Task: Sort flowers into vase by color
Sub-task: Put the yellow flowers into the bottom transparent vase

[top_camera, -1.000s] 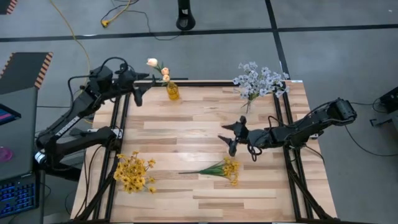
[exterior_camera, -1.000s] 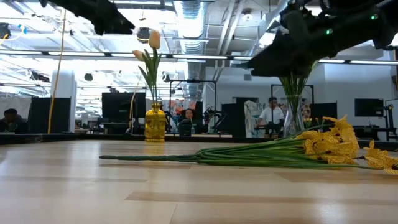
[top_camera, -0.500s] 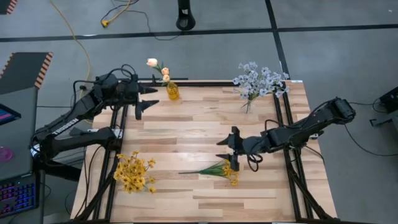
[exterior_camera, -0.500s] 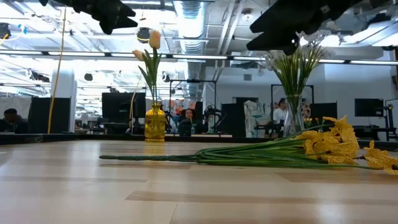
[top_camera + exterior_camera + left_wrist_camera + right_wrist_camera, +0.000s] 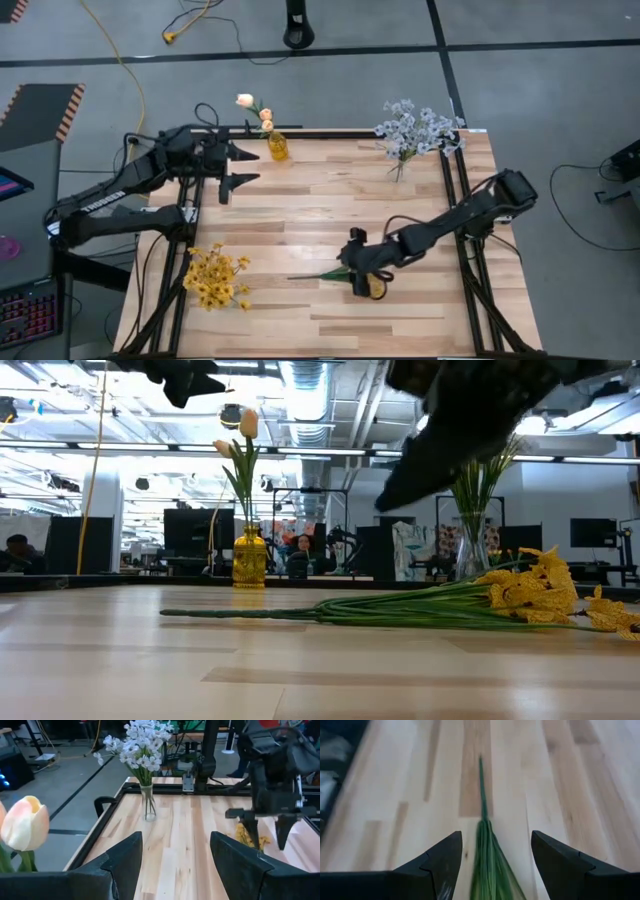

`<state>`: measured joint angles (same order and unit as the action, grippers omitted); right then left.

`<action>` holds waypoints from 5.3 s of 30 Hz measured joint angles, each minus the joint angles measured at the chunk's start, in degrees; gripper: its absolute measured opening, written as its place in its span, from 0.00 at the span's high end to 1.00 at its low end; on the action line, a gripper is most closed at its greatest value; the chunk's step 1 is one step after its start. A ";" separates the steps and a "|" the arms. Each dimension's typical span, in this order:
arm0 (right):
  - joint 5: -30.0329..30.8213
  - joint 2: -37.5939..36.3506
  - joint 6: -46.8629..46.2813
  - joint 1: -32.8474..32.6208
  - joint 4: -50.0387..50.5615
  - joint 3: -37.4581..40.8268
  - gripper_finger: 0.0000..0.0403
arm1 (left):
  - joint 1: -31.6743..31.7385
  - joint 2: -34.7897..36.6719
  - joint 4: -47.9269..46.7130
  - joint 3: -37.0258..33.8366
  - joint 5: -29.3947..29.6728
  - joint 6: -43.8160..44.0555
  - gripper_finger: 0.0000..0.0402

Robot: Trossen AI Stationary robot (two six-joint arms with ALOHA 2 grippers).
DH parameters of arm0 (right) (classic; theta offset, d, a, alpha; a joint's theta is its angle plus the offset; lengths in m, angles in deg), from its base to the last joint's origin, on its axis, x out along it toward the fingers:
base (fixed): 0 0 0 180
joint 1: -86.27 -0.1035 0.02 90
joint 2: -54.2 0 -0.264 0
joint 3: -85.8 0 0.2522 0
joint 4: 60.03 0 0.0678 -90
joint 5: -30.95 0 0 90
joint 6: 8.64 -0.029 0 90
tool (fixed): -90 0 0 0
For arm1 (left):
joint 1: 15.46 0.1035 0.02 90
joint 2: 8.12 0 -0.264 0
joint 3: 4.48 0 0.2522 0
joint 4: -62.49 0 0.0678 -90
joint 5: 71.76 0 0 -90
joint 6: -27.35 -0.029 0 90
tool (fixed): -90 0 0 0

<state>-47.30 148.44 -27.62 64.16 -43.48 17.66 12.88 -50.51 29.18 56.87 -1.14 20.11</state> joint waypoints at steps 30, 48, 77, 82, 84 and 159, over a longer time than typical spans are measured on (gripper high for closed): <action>-6.95 16.53 -0.62 0.74 24.47 -13.87 0.37 | -10.03 -10.06 0.19 -0.02 2.25 1.02 0.45; -7.17 16.77 5.85 1.28 26.03 -15.29 0.91 | -13.66 -13.03 1.23 -0.02 2.19 3.09 0.45; 37.26 16.84 74.01 7.65 10.87 -29.35 0.89 | -15.04 -13.00 0.97 -0.02 -1.26 22.82 0.45; 37.49 16.80 84.04 8.42 1.02 -29.37 0.89 | -15.04 -13.00 0.96 0.00 -0.86 24.51 0.45; 37.50 16.80 87.01 8.68 -2.12 -29.37 0.89 | -15.04 -13.00 0.96 0.00 -0.81 24.70 0.45; 29.39 16.57 84.74 11.41 -20.98 -29.51 0.45 | -14.11 -16.71 -3.20 3.08 0.38 24.96 0.99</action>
<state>-17.91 165.01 57.12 75.57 -64.46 -11.85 -1.23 -67.22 25.98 59.95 -0.77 45.08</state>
